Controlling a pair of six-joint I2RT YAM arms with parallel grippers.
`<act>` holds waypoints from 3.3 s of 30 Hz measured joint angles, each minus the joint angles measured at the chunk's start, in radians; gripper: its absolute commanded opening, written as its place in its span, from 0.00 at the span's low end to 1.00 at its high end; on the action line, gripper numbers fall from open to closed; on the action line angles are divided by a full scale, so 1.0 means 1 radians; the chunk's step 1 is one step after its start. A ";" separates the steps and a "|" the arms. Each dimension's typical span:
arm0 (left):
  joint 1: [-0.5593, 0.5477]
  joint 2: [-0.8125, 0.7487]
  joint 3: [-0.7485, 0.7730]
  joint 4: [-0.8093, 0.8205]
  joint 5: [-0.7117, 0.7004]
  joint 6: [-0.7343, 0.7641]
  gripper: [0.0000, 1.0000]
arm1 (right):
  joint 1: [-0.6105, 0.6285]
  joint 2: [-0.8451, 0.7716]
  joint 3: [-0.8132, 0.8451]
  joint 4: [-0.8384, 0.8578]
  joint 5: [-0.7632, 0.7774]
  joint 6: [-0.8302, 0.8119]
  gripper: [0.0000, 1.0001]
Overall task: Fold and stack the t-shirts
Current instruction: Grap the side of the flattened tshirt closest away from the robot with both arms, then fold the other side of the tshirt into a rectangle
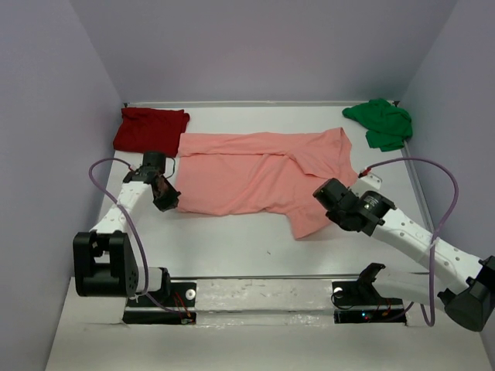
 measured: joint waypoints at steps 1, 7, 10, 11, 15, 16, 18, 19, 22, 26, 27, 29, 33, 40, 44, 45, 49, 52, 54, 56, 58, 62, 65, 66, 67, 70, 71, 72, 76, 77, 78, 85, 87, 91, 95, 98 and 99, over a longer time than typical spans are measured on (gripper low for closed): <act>0.000 -0.027 0.000 -0.011 0.000 0.000 0.00 | 0.000 0.018 0.025 -0.011 0.020 -0.010 0.00; 0.007 -0.126 0.000 -0.063 0.009 0.000 0.00 | 0.000 0.039 0.090 -0.083 0.083 -0.015 0.00; 0.011 -0.131 0.000 -0.078 0.011 0.000 0.00 | 0.000 0.029 0.095 -0.143 0.104 0.011 0.00; 0.012 -0.131 -0.003 -0.081 0.012 0.000 0.00 | 0.000 0.027 0.097 -0.157 0.109 0.020 0.00; 0.024 -0.129 -0.008 -0.093 0.017 0.001 0.00 | 0.000 0.066 0.136 -0.219 0.142 0.094 0.00; 0.025 -0.128 -0.008 -0.093 0.016 0.002 0.00 | 0.000 0.089 0.153 -0.223 0.154 0.113 0.00; 0.034 -0.120 -0.008 -0.092 0.019 0.007 0.00 | 0.000 0.123 0.165 -0.222 0.168 0.126 0.00; 0.039 -0.116 -0.008 -0.092 0.019 0.009 0.00 | 0.000 0.134 0.166 -0.223 0.173 0.129 0.00; 0.070 -0.088 -0.008 -0.091 0.018 0.021 0.00 | -0.011 0.143 0.166 -0.224 0.187 0.117 0.00; 0.100 -0.057 -0.006 -0.091 0.015 0.038 0.00 | -0.055 0.166 0.169 -0.232 0.214 0.062 0.00; 0.104 -0.055 -0.006 -0.090 0.014 0.040 0.00 | -0.072 0.174 0.169 -0.228 0.223 0.030 0.00; 0.114 -0.051 -0.003 -0.089 0.012 0.046 0.00 | -0.097 0.178 0.169 -0.203 0.239 -0.027 0.00; 0.122 -0.050 0.005 -0.083 0.011 0.053 0.00 | -0.185 0.176 0.168 -0.109 0.260 -0.165 0.00; 0.122 -0.047 0.008 -0.066 0.012 0.060 0.00 | -0.282 0.149 0.158 0.106 0.280 -0.450 0.00; 0.122 -0.029 0.009 -0.056 0.010 0.066 0.00 | -0.308 0.151 0.143 0.205 0.265 -0.551 0.00; 0.122 -0.025 0.011 -0.055 0.006 0.068 0.00 | -0.315 0.156 0.141 0.221 0.260 -0.571 0.00; 0.122 -0.007 0.040 -0.052 -0.011 0.078 0.00 | -0.339 0.182 0.140 0.283 0.241 -0.644 0.00; 0.122 0.011 0.085 -0.042 -0.028 0.082 0.00 | -0.360 0.200 0.141 0.327 0.222 -0.688 0.00; 0.122 0.021 0.119 -0.038 -0.041 0.086 0.00 | -0.374 0.216 0.141 0.356 0.212 -0.721 0.00; 0.122 0.029 0.149 -0.032 -0.053 0.090 0.00 | -0.383 0.229 0.141 0.369 0.205 -0.742 0.00; 0.122 0.043 0.182 -0.027 -0.067 0.093 0.00 | -0.393 0.240 0.142 0.384 0.192 -0.764 0.00; 0.122 0.062 0.213 -0.018 -0.078 0.098 0.00 | -0.399 0.247 0.144 0.402 0.182 -0.790 0.00; 0.120 0.079 0.228 -0.013 -0.087 0.103 0.00 | -0.399 0.256 0.148 0.415 0.179 -0.807 0.00; 0.117 0.087 0.233 -0.014 -0.091 0.105 0.00 | -0.399 0.259 0.149 0.415 0.178 -0.811 0.00; 0.115 0.092 0.238 -0.014 -0.095 0.107 0.00 | -0.399 0.261 0.149 0.415 0.177 -0.814 0.00; 0.100 0.111 0.258 -0.013 -0.106 0.115 0.00 | -0.399 0.265 0.150 0.416 0.176 -0.826 0.00; 0.095 0.117 0.265 -0.012 -0.111 0.117 0.00 | -0.399 0.265 0.150 0.416 0.175 -0.827 0.00; 0.090 0.124 0.274 -0.012 -0.114 0.121 0.00 | -0.399 0.267 0.150 0.416 0.175 -0.830 0.00; 0.075 0.140 0.296 -0.007 -0.122 0.130 0.00 | -0.399 0.291 0.167 0.417 0.176 -0.836 0.00; 0.072 0.142 0.298 -0.004 -0.125 0.131 0.00 | -0.399 0.302 0.177 0.417 0.178 -0.838 0.00; 0.066 0.145 0.303 -0.003 -0.128 0.132 0.00 | -0.399 0.310 0.182 0.417 0.180 -0.840 0.00; 0.021 0.208 0.355 0.008 -0.137 0.142 0.00 | -0.402 0.430 0.255 0.423 0.203 -0.867 0.00; 0.004 0.230 0.366 0.012 -0.141 0.143 0.00 | -0.410 0.469 0.278 0.431 0.209 -0.879 0.00; -0.025 0.278 0.409 0.013 -0.152 0.147 0.00 | -0.432 0.557 0.338 0.452 0.216 -0.913 0.00; -0.042 0.314 0.452 0.014 -0.168 0.150 0.00 | -0.452 0.608 0.381 0.480 0.220 -0.962 0.00; -0.048 0.322 0.466 0.014 -0.180 0.151 0.00 | -0.477 0.622 0.411 0.497 0.217 -1.000 0.00; -0.050 0.323 0.470 0.015 -0.181 0.152 0.00 | -0.484 0.625 0.423 0.504 0.215 -1.012 0.00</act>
